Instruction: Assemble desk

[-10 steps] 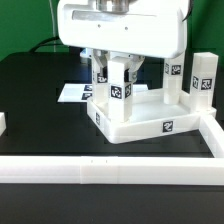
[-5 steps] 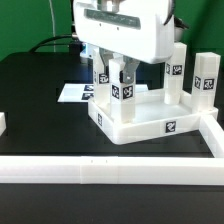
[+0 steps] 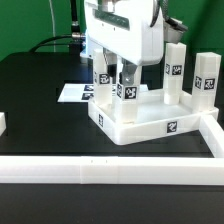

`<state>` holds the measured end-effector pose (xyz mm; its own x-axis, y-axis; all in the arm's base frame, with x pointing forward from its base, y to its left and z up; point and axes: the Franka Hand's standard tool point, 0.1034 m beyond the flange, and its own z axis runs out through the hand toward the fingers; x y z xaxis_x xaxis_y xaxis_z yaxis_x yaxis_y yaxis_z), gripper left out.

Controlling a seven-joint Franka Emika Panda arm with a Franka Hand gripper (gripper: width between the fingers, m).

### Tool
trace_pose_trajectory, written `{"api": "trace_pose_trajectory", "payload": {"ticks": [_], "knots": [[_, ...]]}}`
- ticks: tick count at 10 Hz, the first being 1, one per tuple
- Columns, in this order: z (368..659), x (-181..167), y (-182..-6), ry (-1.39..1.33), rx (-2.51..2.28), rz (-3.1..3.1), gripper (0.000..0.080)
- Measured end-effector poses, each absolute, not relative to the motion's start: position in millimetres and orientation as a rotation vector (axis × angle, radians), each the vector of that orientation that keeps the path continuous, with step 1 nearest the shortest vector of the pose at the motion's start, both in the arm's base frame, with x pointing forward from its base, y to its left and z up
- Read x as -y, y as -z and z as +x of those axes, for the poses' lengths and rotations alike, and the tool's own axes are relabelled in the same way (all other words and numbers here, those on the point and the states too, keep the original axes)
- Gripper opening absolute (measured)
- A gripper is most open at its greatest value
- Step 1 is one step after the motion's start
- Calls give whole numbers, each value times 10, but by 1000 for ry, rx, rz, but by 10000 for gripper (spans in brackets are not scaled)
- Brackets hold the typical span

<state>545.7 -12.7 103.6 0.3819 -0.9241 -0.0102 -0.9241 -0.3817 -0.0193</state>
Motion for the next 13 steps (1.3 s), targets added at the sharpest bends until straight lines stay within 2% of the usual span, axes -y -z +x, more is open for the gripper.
{"api": "trace_pose_trajectory", "payload": {"ticks": [1, 2, 3, 6, 13], "knots": [[5450, 109, -1034, 3, -1674, -2634, 461], [5447, 88, -1032, 10, -1530, -2721, 613], [5455, 76, -1027, 28, -1390, -2794, 638], [5453, 78, -1023, 30, -1150, -2905, 647], [5421, 4, -1000, 35, -261, -3140, 649]]}}
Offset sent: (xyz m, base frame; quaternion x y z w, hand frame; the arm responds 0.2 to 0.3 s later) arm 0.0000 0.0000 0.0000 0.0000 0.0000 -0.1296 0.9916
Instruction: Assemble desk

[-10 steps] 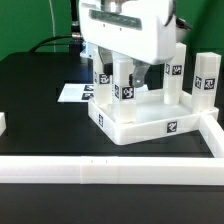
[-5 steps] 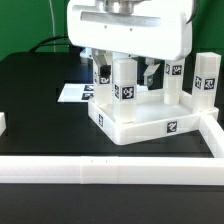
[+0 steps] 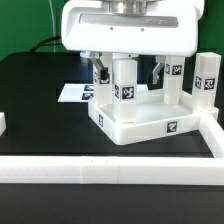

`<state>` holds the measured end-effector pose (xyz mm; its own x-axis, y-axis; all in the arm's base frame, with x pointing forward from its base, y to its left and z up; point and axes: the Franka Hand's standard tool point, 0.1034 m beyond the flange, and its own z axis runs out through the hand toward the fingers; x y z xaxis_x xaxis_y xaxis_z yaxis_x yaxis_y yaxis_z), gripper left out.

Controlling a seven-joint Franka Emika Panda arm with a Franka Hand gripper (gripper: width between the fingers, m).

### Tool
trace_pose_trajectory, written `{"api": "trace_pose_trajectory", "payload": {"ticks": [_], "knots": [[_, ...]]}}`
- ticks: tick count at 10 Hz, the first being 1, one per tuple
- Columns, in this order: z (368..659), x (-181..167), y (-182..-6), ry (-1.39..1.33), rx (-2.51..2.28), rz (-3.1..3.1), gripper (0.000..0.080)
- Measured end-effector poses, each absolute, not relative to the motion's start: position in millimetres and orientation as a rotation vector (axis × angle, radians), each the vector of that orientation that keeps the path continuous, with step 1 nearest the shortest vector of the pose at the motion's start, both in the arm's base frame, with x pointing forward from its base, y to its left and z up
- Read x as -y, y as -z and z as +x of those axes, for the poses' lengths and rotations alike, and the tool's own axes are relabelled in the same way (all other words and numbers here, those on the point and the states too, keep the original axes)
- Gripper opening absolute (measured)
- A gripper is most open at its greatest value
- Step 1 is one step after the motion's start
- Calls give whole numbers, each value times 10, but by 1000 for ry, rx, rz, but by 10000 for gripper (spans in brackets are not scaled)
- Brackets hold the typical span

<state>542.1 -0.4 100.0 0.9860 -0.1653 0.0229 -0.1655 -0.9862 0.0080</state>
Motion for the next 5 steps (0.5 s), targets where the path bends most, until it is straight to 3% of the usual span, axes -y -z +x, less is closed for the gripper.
{"api": "trace_pose_trajectory", "payload": {"ticks": [2, 4, 5], "knots": [[5409, 21, -995, -29, 21, 3123, 649], [5405, 22, -987, -25, -37, 3119, 404], [5404, 23, -985, -24, -37, 3118, 404]]}}
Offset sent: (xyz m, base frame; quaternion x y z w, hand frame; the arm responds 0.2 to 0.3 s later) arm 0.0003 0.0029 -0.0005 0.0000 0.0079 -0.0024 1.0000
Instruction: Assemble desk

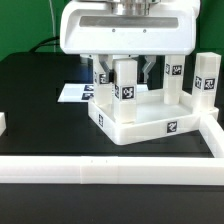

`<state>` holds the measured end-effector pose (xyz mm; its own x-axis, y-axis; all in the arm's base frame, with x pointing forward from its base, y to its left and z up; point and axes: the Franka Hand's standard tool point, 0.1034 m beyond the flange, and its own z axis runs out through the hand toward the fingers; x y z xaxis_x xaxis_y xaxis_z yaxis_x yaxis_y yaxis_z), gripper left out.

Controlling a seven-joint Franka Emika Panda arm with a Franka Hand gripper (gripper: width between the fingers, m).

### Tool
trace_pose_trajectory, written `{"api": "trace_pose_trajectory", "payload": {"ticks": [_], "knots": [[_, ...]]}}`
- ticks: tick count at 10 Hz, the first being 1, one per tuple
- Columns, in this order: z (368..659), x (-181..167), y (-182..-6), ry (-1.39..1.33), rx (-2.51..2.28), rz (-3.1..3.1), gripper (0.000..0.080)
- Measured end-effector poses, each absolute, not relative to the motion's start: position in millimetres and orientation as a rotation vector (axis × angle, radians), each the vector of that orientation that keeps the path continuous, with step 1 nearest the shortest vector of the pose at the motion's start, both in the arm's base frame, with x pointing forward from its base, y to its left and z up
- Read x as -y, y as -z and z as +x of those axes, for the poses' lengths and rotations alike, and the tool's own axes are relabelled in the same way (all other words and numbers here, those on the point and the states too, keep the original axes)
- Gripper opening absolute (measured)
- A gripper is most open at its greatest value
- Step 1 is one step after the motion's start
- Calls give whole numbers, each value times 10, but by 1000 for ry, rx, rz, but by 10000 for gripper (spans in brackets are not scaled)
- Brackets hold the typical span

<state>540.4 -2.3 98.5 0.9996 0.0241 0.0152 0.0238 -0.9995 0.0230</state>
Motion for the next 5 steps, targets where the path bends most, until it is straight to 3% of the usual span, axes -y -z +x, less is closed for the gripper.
{"api": "trace_pose_trajectory", "payload": {"ticks": [1, 5], "knots": [[5403, 26, -983, -24, -37, 3118, 289], [5403, 27, -982, -24, -4, 3118, 289]]}}
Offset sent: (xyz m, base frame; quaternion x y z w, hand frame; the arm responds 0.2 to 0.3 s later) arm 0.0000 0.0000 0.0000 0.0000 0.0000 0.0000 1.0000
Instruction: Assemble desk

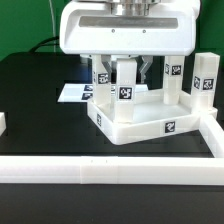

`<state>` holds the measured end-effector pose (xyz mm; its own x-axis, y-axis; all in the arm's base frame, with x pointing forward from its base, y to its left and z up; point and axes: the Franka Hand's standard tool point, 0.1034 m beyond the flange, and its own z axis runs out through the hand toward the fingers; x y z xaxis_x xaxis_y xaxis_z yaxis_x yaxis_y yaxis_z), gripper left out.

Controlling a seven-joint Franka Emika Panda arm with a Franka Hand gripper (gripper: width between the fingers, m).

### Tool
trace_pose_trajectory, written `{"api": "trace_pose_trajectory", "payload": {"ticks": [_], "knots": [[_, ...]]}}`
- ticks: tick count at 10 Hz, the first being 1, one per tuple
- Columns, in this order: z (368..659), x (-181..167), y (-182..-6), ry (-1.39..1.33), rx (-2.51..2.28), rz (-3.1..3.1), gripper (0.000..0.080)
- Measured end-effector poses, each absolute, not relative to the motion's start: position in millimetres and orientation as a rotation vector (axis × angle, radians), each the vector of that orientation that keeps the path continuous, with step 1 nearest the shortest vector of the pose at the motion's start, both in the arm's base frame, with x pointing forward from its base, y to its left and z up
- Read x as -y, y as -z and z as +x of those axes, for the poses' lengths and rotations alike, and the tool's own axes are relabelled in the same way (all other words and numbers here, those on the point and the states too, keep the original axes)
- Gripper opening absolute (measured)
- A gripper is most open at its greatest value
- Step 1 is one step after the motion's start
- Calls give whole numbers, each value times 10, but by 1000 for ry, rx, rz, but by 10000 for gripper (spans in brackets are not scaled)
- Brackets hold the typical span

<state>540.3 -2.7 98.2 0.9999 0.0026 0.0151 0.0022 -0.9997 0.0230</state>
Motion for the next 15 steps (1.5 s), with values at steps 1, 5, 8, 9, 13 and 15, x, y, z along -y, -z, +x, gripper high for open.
{"api": "trace_pose_trajectory", "payload": {"ticks": [1, 5, 8, 9, 13, 15], "knots": [[5403, 26, -981, -25, 115, 3118, 289], [5402, 21, -977, -29, 574, 3074, 291], [5402, 20, -976, -31, 860, 3009, 291], [5402, 18, -975, -31, 973, 2976, 291], [5414, 11, -965, -49, 1464, 2805, 291], [5426, 14, -960, -49, 1746, 2663, 291]]}}
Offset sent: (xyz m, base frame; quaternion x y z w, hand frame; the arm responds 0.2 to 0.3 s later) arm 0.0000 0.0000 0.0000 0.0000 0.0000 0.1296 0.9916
